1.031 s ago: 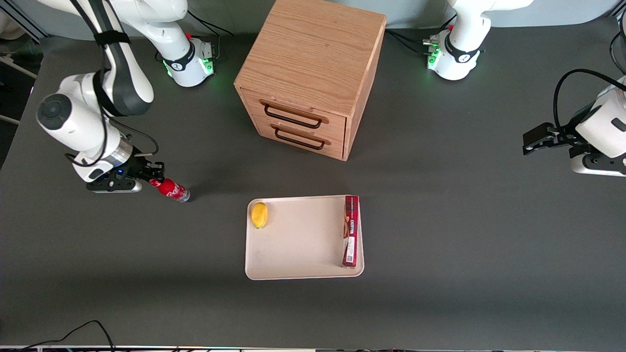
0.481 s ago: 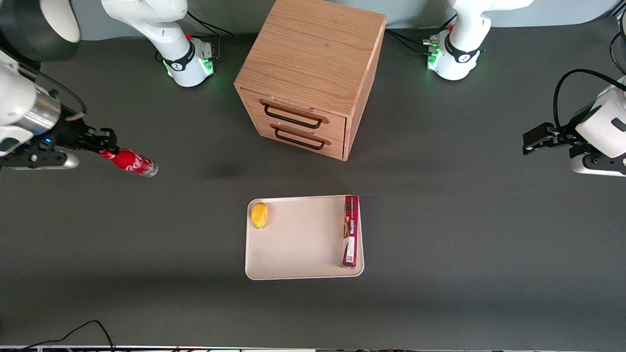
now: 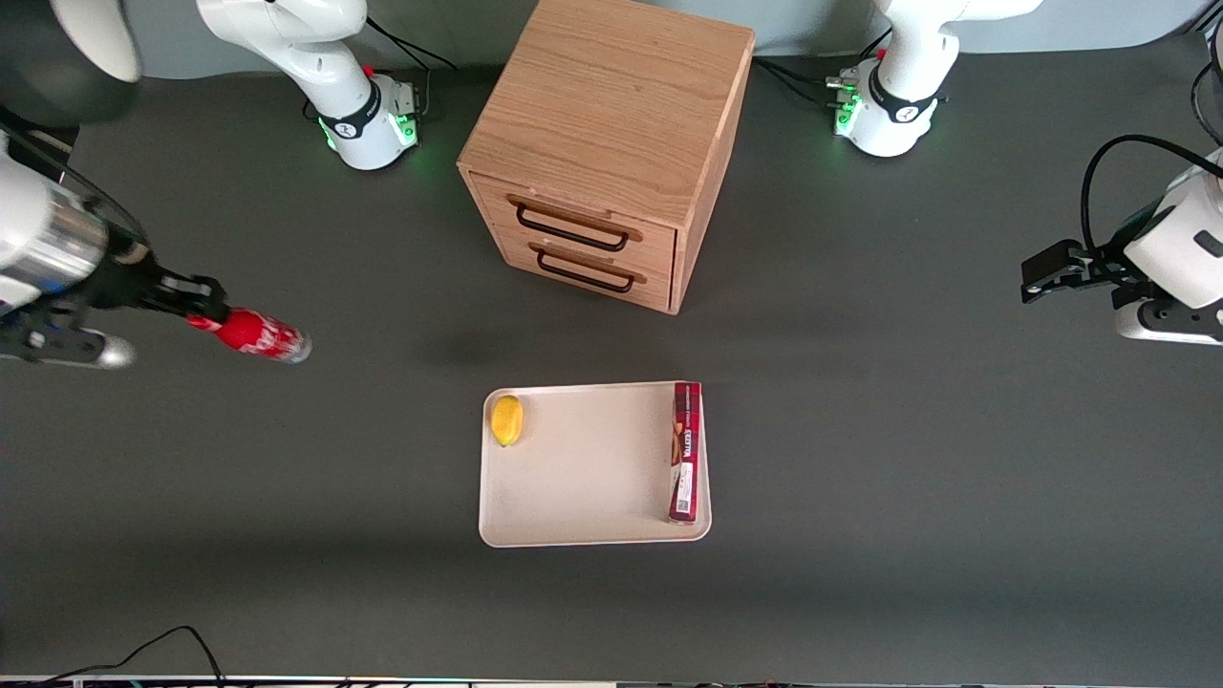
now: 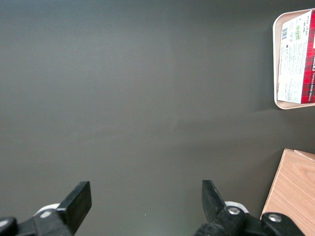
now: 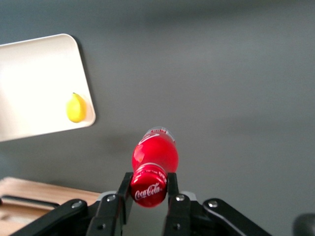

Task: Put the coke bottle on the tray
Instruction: 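Carry the bottle over the cream tray beside the lemon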

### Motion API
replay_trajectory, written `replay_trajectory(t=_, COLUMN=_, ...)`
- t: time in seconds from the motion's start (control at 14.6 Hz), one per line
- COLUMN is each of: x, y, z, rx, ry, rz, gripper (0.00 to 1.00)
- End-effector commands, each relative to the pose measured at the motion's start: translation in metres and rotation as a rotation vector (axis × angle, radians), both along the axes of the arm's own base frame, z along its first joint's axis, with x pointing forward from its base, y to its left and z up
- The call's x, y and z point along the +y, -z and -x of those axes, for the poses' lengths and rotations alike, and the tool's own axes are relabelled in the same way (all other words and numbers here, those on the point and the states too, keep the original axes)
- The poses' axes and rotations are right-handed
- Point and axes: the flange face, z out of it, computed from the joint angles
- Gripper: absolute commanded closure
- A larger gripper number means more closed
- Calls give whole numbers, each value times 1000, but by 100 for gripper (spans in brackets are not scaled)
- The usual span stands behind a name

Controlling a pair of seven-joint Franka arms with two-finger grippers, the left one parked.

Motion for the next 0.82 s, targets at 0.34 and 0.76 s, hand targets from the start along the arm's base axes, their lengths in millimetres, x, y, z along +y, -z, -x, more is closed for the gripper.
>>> replay_trajectory(t=0.34, x=174, y=94, z=-78, rx=-116, ry=178, rz=-12, gripper=100)
replay_trajectory(t=0.76, x=217, y=144, z=-99, rx=-250, ry=185, rz=-56, gripper=100)
